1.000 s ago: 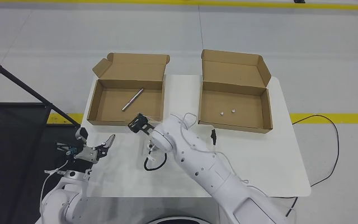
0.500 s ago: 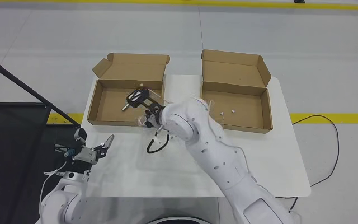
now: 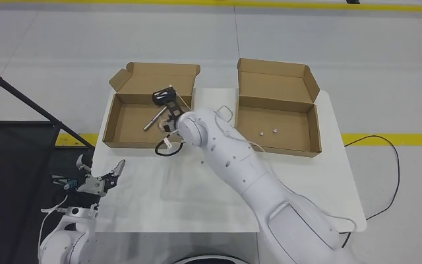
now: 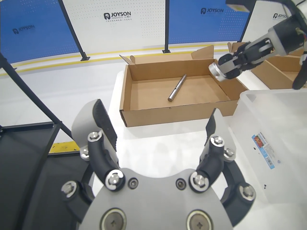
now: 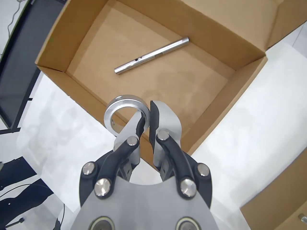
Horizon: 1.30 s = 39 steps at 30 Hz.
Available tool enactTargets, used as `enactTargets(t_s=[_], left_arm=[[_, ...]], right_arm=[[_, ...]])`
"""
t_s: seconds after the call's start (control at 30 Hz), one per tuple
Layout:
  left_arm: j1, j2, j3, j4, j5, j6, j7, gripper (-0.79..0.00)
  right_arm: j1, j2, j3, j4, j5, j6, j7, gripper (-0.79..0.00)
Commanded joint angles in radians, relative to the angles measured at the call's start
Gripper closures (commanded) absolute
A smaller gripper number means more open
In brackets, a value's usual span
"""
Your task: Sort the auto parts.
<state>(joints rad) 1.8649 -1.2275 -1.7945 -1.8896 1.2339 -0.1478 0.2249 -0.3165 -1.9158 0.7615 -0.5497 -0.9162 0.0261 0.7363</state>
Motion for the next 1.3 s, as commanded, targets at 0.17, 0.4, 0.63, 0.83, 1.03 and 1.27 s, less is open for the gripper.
enactTargets(t_s=[0.17,0.4,0.63,0.83,1.03,1.27], left_arm=[[0.02,-0.003,-0.014,-0.006,-0.005,0.008,0.005,-0.785],[0.021,-0.005,-0.004,-0.014,0.008,0.01,0.005,-0.785],[0.017,-0.008,0.009,-0.023,0.03,0.015,-0.001,-0.785],[0.018,-0.011,0.015,-0.051,0.044,0.043,-0.004,-0.785],[0.024,-0.012,0.017,-0.057,0.046,0.048,-0.001,-0.785],[0.024,-0.012,0.017,-0.057,0.046,0.048,-0.001,-0.785]], right_arm=[[0.057,-0.062,-0.033,0.18,0.032,-0.005,-0.065,-0.237],[0.095,-0.088,-0.036,0.246,0.037,-0.014,-0.106,-0.246],[0.11,-0.086,-0.034,0.234,0.003,-0.054,-0.216,-0.493],[0.095,-0.05,-0.014,0.192,-0.04,-0.147,-0.335,-0.785],[0.032,0.003,0.002,0.058,-0.125,-0.229,-0.376,-0.785],[0.027,0.006,0.003,0.047,-0.13,-0.231,-0.374,-0.785]])
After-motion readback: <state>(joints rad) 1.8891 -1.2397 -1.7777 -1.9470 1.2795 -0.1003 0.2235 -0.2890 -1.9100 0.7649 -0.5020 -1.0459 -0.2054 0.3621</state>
